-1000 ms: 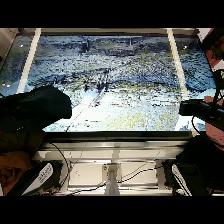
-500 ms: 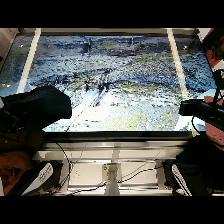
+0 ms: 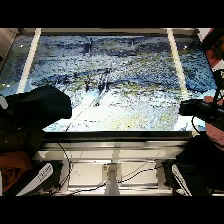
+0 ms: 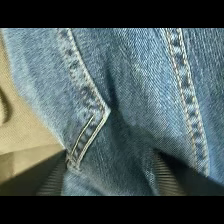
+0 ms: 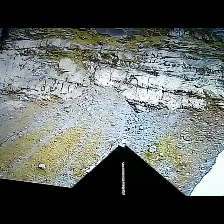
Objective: Fold the clothes and pants, and hang the long-sleeved shirts on hangers.
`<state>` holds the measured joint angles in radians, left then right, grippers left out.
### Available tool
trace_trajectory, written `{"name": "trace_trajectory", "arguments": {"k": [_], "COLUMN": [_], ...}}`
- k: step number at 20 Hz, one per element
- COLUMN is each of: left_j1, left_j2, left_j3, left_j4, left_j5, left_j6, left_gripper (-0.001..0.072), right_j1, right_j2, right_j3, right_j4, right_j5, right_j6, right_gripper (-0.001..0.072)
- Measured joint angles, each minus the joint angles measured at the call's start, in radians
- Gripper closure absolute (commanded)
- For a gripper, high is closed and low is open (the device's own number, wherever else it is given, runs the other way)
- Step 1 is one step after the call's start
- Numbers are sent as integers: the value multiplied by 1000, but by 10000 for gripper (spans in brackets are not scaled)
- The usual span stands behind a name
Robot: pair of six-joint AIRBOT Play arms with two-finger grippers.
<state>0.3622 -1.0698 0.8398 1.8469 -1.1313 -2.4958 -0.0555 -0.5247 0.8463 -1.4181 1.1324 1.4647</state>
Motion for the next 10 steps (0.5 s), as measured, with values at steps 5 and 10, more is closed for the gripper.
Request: {"name": "trace_trajectory", "arguments": {"k": [5, 10], "left_j1": [0, -4], "left_j2": [-12, 69], "left_j3": [4, 42], "left_j4": [62, 116], "left_j5": [95, 229], "left_j6": [22, 104], "left_gripper": [686, 686], "right_j1": [0, 0], "right_j2": [0, 0], "right_j3": [0, 0], "right_j4": [0, 0], "right_j5": [0, 0], "right_j6": [0, 0], "right_gripper": [655, 655]}}
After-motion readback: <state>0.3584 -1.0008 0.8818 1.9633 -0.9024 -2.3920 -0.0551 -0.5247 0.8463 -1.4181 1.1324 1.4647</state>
